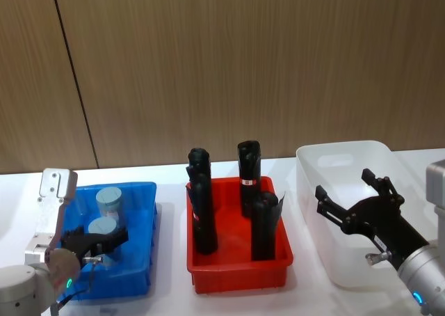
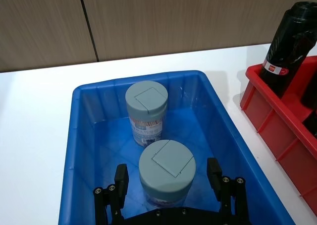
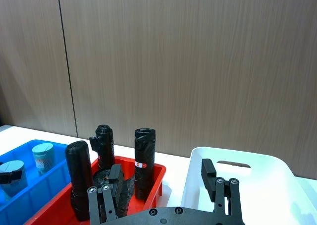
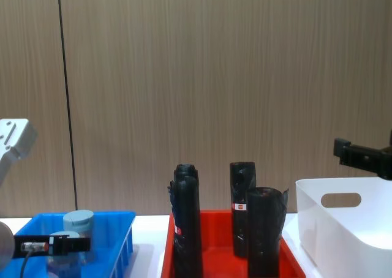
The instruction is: Pick the cotton swabs from the blue box and place them into the white box.
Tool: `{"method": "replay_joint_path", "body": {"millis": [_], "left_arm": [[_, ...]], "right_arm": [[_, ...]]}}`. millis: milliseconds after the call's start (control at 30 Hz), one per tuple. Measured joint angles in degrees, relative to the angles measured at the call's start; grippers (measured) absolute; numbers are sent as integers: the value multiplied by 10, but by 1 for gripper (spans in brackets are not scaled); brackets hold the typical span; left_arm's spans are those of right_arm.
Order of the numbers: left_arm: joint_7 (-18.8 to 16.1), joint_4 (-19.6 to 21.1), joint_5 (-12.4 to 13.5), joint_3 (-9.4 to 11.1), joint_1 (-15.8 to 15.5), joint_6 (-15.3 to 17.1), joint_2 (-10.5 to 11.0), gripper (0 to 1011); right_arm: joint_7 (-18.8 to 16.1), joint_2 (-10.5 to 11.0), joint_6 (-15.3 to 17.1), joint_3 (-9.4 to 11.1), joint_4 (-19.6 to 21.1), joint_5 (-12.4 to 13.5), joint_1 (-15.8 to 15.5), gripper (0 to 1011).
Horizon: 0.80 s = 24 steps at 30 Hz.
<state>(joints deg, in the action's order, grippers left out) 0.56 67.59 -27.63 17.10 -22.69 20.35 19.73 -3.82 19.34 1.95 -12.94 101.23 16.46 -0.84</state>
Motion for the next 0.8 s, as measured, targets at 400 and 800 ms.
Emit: {"method": "replay_joint_path", "body": {"millis": [400, 800], "left_arm": [[23, -44, 17, 3, -25, 0, -11, 1004], [48, -87, 39, 7, -50, -12, -23, 865]], "right_arm": [[0, 0, 0, 0, 0, 0, 0, 1002], [0, 0, 0, 0, 0, 0, 0, 1002]]}}
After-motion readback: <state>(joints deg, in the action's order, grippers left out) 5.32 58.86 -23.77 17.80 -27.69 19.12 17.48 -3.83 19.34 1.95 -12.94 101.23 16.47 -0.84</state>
